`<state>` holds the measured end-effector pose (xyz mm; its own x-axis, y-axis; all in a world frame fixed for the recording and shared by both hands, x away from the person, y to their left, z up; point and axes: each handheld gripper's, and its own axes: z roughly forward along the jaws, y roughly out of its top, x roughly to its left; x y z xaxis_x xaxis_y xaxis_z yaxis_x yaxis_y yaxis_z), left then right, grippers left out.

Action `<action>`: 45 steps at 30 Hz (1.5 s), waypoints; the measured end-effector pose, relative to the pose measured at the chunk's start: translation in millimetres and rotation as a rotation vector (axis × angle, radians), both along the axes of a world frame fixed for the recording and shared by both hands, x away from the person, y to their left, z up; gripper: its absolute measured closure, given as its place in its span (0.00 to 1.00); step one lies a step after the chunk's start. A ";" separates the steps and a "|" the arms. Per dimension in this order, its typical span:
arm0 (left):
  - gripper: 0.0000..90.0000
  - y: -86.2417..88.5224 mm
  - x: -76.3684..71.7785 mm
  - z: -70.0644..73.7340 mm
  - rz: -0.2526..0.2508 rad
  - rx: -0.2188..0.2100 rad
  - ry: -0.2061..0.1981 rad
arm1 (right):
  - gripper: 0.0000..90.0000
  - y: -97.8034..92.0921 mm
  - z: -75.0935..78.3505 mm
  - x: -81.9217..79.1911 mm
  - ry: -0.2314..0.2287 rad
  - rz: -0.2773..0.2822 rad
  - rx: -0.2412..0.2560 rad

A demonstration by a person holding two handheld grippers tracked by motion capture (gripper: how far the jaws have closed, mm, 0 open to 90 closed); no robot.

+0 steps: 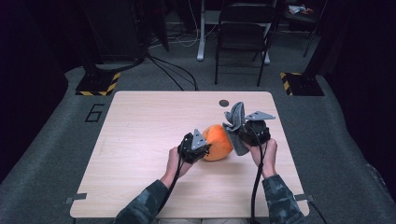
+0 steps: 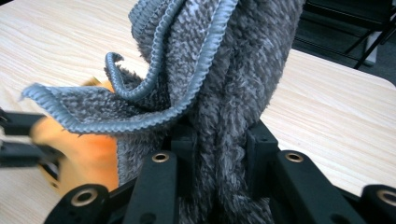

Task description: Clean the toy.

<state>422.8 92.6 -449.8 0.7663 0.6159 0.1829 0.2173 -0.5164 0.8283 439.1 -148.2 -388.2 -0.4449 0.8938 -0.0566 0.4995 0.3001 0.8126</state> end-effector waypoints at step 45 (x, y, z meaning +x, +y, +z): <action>0.24 53.9 40.5 -3.6 0.207 -0.068 0.132 | 0.26 -64.2 -111.4 17.5 0.303 -0.206 -0.127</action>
<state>463.4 146.5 -453.4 0.6369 0.7698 0.0423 0.4215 -0.3936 0.8169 456.6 -212.4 -499.6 -0.2702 0.9605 -0.0663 0.7718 0.2573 0.5815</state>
